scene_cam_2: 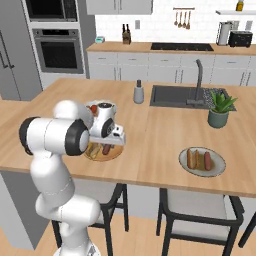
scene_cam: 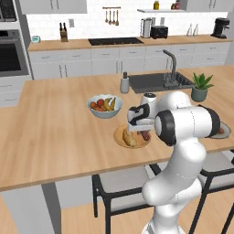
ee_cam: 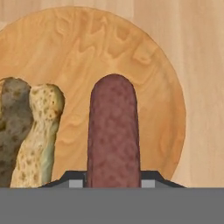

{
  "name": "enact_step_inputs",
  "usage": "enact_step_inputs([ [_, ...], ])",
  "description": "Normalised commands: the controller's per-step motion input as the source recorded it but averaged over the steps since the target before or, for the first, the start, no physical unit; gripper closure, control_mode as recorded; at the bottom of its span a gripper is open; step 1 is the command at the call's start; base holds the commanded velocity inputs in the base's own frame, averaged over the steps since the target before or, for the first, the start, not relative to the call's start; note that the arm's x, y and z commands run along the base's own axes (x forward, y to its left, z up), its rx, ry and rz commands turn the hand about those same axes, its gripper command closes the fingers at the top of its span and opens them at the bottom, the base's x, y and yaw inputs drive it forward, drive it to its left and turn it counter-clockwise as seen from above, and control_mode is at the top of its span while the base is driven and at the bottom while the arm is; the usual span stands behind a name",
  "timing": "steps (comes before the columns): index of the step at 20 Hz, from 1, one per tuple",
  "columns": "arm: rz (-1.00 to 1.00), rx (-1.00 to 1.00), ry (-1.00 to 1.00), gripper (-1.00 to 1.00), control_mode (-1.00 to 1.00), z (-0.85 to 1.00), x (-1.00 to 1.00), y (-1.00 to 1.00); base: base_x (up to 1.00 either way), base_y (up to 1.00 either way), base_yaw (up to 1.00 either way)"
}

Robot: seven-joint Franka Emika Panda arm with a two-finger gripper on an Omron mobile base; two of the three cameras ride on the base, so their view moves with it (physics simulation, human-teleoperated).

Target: Place one bun and one sausage from the bowl on each plate.

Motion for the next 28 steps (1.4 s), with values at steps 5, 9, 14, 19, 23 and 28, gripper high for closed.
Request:
enact_step_inputs([
  [5,0.0,0.0,-0.01,1.0,-1.0,-0.35,0.12,0.0,0.0,0.0,0.0],
  [9,0.0,0.0,0.0,1.0,-1.0,-0.09,0.2,0.0,0.0,0.0,0.0],
  [14,0.0,0.0,0.0,1.0,-1.0,-0.15,0.41,0.01,0.0,0.0,0.0],
  [19,0.0,0.0,-0.04,-1.0,-1.0,-0.14,0.14,0.0,0.0,0.0,0.0],
  [23,0.0,0.0,0.0,-1.0,-1.0,0.0,0.0,0.0,0.0,0.0,0.0],
  [28,0.0,0.0,-0.1,-1.0,-1.0,0.0,-0.02,0.0,0.0,0.0,0.0],
])
